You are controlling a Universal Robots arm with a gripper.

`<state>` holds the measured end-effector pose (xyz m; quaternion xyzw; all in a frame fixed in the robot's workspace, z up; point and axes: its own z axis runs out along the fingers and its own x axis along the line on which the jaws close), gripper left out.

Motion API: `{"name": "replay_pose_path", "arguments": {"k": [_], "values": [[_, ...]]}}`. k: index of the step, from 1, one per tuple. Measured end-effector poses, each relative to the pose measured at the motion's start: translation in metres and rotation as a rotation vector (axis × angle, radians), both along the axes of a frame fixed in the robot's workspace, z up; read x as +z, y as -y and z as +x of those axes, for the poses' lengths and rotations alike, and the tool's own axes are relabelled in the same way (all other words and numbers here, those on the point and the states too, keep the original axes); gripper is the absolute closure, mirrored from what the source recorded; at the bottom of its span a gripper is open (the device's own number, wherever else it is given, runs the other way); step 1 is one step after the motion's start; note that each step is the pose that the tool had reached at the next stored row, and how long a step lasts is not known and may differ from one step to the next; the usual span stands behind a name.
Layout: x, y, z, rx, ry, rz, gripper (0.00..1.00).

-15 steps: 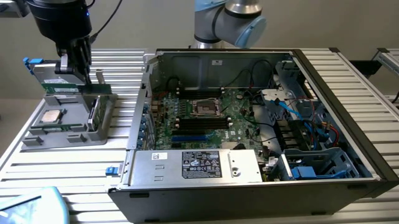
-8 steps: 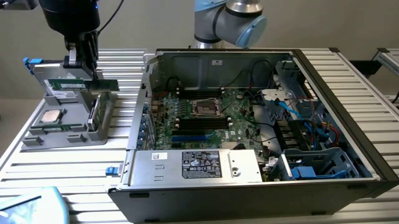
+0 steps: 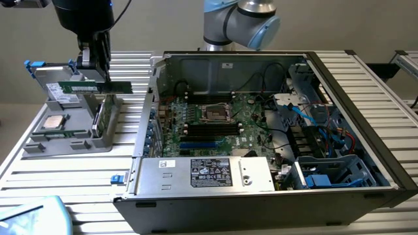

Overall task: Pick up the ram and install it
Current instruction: 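Pick up the ram and move it above insertion slot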

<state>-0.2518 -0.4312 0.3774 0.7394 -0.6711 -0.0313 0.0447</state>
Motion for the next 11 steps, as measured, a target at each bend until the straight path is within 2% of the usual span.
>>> {"name": "replay_pose_path", "arguments": {"k": [4, 11], "values": [[0.0004, 0.0000, 0.008, 0.000, 0.0050, 0.0001, 0.86], [0.0009, 0.0000, 0.026, 0.000, 0.0091, 0.0000, 0.86]]}}
